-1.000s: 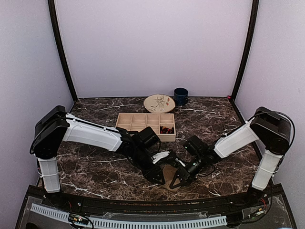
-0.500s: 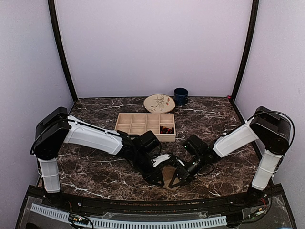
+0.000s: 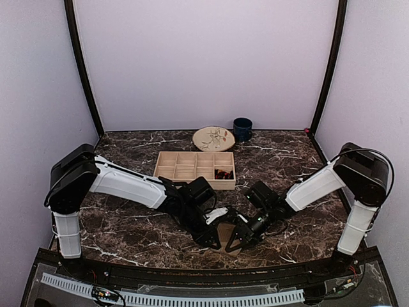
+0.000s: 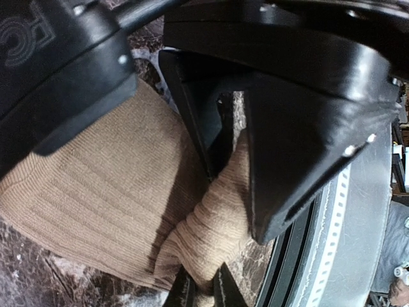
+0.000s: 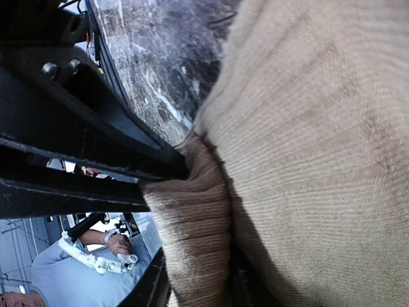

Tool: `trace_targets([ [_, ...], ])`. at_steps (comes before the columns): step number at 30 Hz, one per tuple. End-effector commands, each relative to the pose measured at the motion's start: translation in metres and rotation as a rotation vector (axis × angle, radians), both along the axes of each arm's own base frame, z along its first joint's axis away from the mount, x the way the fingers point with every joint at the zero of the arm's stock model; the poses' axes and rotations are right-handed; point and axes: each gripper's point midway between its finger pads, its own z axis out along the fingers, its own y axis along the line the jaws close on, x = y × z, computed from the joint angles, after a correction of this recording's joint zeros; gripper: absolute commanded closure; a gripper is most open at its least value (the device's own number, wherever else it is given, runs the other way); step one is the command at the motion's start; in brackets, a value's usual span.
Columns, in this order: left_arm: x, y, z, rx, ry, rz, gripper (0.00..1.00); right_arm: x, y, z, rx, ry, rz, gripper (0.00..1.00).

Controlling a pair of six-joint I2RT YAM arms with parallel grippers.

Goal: Roll the socks
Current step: Roll the sock at the center of the board.

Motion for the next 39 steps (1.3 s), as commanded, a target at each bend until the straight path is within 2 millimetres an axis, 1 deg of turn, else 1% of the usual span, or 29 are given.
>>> trace_targets([
  [1,-0.001,0.009,-0.012,0.043,0.052,0.008,0.89,0.007,-0.004,-0.008,-0.028,-0.045,-0.025,0.69],
  [5,-0.001,0.012,-0.014,0.054,0.072,0.011,0.9,0.007,-0.006,-0.009,-0.025,-0.061,-0.044,0.64],
  [9,0.0,0.012,-0.015,0.054,0.089,0.022,0.9,0.006,-0.011,-0.012,-0.032,-0.072,-0.065,0.61],
  [14,0.0,0.012,-0.017,0.06,0.101,0.025,0.9,0.007,-0.018,-0.011,-0.042,-0.099,-0.097,0.6],
  [20,0.001,0.011,-0.017,0.066,0.109,0.026,0.91,0.013,-0.024,-0.001,-0.044,-0.18,-0.133,0.59],
  [21,0.001,0.011,-0.018,0.068,0.111,0.024,0.91,0.014,-0.026,-0.003,-0.056,-0.195,-0.134,0.59],
  [22,0.0,0.011,-0.019,0.073,0.115,0.022,0.91,0.017,-0.026,0.003,-0.047,-0.229,-0.14,0.59],
  [23,0.001,0.011,-0.019,0.077,0.116,0.02,0.91,0.019,-0.028,0.005,-0.054,-0.254,-0.143,0.59],
  [28,0.001,0.008,-0.02,0.09,0.13,0.005,0.91,0.032,-0.037,0.015,-0.092,-0.394,-0.146,0.58],
  [32,0.002,0.007,-0.021,0.097,0.143,0.001,0.91,0.043,-0.047,0.021,-0.157,-0.535,-0.153,0.58],
  [35,0.002,0.007,-0.022,0.1,0.162,0.001,0.91,0.048,-0.053,0.029,-0.197,-0.651,-0.149,0.58],
  [36,0.002,0.008,-0.023,0.103,0.17,0.002,0.91,0.045,-0.054,0.031,-0.217,-0.685,-0.135,0.58],
  [39,0.002,0.008,-0.023,0.103,0.183,-0.002,0.91,0.048,-0.055,0.04,-0.254,-0.805,-0.126,0.58],
])
